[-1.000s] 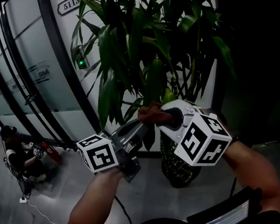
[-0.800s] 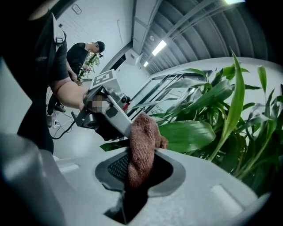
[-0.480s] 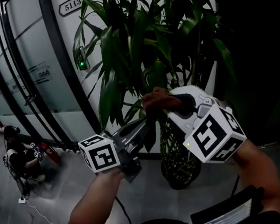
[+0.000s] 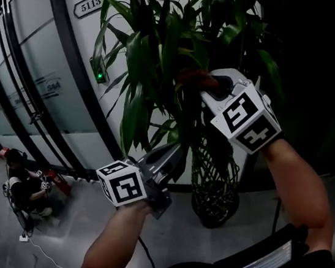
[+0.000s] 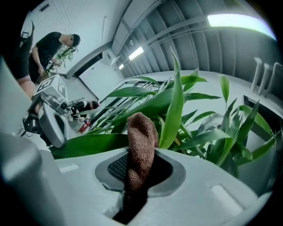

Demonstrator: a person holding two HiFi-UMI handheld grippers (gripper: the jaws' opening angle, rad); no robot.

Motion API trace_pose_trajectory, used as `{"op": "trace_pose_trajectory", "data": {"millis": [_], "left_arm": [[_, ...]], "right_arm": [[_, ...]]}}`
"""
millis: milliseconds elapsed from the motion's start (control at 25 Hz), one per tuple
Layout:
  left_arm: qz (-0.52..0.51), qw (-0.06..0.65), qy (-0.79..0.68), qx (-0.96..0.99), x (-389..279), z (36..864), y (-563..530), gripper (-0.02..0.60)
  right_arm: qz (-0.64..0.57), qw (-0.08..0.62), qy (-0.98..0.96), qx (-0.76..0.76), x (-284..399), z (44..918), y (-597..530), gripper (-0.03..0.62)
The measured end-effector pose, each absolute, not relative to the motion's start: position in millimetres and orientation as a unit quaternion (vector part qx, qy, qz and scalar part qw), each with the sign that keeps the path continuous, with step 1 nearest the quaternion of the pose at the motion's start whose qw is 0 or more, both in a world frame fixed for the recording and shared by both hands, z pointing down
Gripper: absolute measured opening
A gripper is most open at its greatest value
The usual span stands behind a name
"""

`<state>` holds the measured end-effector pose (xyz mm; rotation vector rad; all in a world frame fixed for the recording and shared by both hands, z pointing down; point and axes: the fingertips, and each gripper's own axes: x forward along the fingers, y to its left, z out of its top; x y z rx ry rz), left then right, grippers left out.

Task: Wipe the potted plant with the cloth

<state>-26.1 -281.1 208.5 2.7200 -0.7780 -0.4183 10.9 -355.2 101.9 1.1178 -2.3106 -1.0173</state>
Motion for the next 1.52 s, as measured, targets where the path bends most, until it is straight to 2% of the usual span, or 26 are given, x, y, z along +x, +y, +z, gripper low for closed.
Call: {"op": "trace_pose_trajectory", "data": {"millis": [960, 1360, 1520], "left_arm": [[-0.141, 0.139, -0.243, 0.95, -26, 213, -278, 0.018], [-0.104, 0.093, -0.202, 0.969, -25, 232, -236, 0.035], [-0.098, 0.094, -0.171, 0.976, -22, 251, -209, 0.026]], "right_arm": [[-0.334, 0.278, -0.841, 0.324, -16, 214, -286, 0.063], [-0.273, 0.265, -0.835, 0.397, -3, 251, -240, 0.063], [-0.198, 0.221, -0.853, 0.429, 2, 282, -213, 0.063]]}}
